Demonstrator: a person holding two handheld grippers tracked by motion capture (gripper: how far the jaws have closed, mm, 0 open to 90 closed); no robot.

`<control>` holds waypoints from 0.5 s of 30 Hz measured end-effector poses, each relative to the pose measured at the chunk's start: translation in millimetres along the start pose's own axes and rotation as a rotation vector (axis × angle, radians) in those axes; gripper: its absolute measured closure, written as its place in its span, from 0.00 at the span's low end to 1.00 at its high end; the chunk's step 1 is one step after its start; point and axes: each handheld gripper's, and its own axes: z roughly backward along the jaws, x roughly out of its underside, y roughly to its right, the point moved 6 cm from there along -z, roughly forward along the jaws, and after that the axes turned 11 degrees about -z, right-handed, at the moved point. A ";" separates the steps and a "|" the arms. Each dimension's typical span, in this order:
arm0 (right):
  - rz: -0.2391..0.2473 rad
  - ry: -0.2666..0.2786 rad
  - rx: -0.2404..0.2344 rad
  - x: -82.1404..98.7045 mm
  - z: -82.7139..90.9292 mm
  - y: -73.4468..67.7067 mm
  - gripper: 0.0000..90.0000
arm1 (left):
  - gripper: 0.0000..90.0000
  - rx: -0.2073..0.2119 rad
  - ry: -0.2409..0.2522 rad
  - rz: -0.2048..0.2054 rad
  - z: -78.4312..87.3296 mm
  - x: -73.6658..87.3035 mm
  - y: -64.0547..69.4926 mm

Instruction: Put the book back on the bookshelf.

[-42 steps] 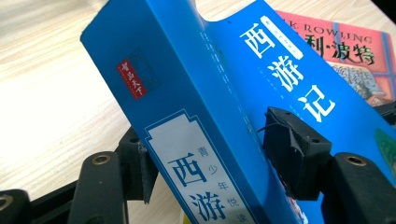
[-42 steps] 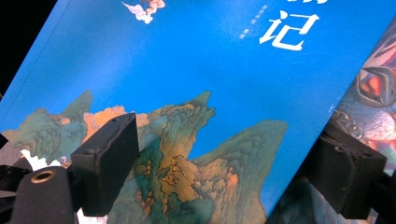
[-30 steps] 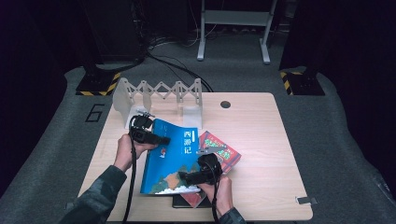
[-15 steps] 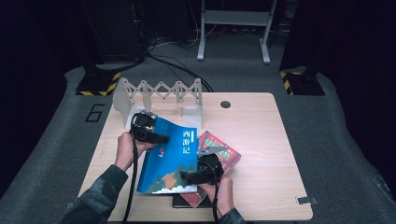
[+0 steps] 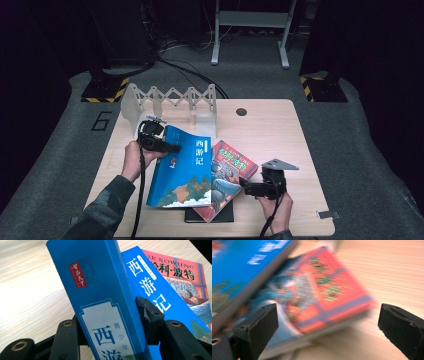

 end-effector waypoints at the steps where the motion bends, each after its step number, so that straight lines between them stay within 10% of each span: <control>1: -0.013 0.004 0.015 1.4 2.3 8.9 0.03 | 0.59 0.002 0.004 0.008 -0.3 0.0 0.1; 10: -0.130 -0.009 0.149 28.5 -8.9 75.6 0.02 | 0.60 0.031 0.004 0.028 2.1 -0.7 -2.5; 15: -0.111 -0.039 0.210 41.4 -23.5 95.2 0.03 | 0.62 0.060 0.007 0.033 7.0 -3.0 -1.0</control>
